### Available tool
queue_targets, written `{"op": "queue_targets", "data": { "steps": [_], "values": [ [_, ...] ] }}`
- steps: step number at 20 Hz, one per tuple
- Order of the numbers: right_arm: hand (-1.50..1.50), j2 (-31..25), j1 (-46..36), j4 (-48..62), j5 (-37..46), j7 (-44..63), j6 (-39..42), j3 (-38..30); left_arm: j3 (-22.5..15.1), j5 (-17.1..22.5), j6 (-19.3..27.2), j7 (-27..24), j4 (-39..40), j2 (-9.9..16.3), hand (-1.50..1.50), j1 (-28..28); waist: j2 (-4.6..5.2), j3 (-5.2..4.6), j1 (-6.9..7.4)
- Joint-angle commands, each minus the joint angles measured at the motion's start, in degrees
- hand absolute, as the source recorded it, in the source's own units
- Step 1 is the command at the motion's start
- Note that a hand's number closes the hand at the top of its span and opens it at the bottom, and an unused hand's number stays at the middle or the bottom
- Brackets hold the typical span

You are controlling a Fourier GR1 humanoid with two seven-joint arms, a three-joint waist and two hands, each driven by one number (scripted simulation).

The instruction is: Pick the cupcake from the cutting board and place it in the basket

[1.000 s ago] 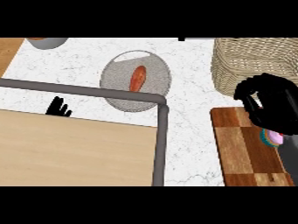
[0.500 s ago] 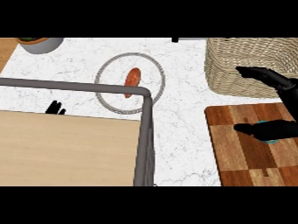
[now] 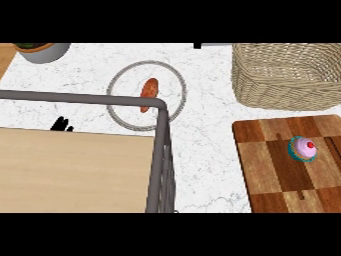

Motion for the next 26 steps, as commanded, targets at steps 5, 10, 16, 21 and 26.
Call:
{"op": "queue_targets", "data": {
  "steps": [5,10,16,21,26],
  "values": [
    [-1.50,-15.70,-0.89,0.66,-6.71,3.87,20.06,-1.82,-5.04,-5.62,-1.05,3.37,5.64,5.86,0.00,6.26,0.71,-0.24,0.41],
    [-1.50,-20.25,1.16,2.14,-7.91,1.53,26.97,-2.56,-6.36,-6.22,1.49,4.59,3.52,5.78,0.00,6.51,0.59,0.07,0.77],
    [-1.50,-20.14,1.84,2.10,-8.20,1.06,28.31,-3.63,-7.10,-7.31,1.67,3.12,7.12,5.26,0.00,3.90,1.05,0.06,0.77],
    [-1.50,-17.84,2.69,2.17,-8.85,1.59,27.57,-3.84,-7.56,-6.77,0.32,1.49,7.66,5.10,0.00,4.87,1.09,0.00,1.57],
    [-1.50,-13.56,5.56,-0.03,-7.37,1.84,24.16,-3.63,-7.84,-7.99,1.09,2.94,8.43,5.23,0.00,3.81,1.00,-0.02,1.78]
  ]
}}
